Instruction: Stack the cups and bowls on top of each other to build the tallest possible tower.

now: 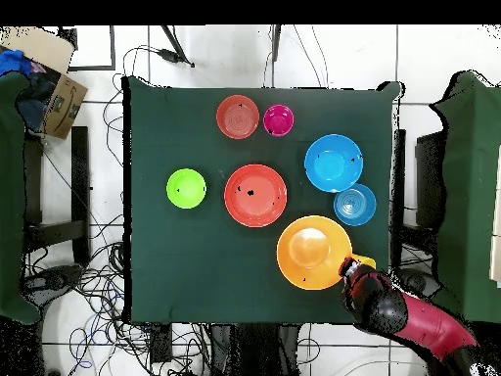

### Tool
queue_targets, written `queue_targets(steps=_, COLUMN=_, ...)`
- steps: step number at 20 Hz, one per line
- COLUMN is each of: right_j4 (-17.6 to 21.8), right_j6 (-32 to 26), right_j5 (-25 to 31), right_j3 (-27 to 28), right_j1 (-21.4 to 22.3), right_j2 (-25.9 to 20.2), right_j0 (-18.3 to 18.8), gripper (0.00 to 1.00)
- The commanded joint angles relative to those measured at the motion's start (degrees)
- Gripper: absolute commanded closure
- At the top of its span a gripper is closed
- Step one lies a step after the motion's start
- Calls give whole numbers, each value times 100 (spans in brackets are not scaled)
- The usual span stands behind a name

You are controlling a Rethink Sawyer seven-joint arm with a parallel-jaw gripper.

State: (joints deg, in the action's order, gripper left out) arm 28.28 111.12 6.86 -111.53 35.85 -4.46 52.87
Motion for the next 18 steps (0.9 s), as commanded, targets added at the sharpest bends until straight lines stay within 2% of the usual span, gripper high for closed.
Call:
queue_targets(steps=1, right_j4=-30, right_j6=433, right_j5=-78, right_j3=-169, right_j1=104, right_j2=-564, right_j0=-143, gripper=0)
queue_targets(steps=7, right_j4=-74, right_j6=585, right_j5=-270, right_j3=-181, right_j1=54, right_j2=-588, right_j0=-320, gripper=0)
queue_targets(steps=18, right_j4=-107, right_j6=630, right_j5=-383, right_j3=-250, right_j1=49, right_j2=-794, right_j0=-250, gripper=0)
